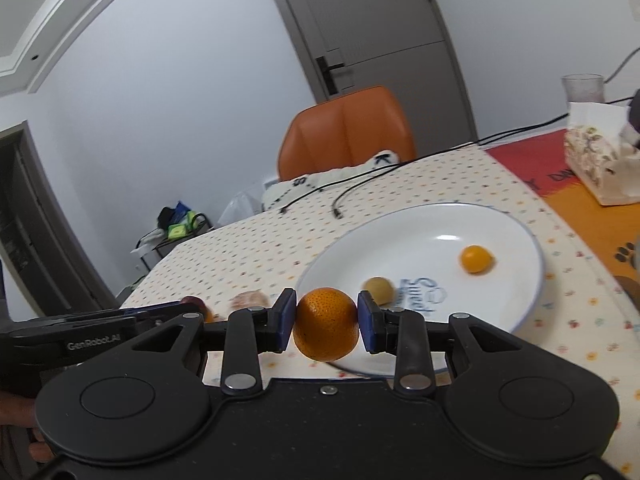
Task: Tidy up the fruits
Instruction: 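Carry orange and plum to the white plate and release both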
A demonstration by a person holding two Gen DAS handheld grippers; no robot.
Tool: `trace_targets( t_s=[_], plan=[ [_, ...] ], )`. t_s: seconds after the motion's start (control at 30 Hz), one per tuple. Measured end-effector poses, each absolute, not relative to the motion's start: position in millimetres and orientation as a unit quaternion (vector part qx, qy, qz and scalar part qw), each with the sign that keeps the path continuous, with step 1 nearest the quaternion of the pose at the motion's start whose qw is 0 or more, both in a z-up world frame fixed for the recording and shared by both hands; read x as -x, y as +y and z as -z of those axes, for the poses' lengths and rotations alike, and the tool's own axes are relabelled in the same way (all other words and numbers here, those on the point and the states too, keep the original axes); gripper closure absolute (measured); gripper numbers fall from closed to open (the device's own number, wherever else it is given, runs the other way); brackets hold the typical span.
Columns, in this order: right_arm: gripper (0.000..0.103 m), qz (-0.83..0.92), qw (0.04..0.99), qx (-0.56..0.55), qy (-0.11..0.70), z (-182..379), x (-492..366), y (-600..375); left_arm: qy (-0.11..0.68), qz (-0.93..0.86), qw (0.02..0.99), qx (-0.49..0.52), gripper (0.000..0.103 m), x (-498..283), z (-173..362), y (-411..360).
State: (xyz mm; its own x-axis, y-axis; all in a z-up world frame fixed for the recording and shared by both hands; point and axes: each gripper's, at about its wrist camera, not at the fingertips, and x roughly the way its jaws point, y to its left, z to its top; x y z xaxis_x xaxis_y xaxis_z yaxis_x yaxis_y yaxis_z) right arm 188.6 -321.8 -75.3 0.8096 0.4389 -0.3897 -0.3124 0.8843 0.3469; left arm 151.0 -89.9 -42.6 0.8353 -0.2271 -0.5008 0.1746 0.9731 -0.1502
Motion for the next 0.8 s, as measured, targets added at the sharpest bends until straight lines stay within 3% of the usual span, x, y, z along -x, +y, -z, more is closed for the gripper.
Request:
trace_targets(
  t_s=[0.8],
  plan=[
    [0.065,-0.151,0.945,-0.162,0.242,86.7,-178.0,-375.3,0.276,0.163,0.947,0.017,0.085,-182.2,46.3,-164.1]
  ],
)
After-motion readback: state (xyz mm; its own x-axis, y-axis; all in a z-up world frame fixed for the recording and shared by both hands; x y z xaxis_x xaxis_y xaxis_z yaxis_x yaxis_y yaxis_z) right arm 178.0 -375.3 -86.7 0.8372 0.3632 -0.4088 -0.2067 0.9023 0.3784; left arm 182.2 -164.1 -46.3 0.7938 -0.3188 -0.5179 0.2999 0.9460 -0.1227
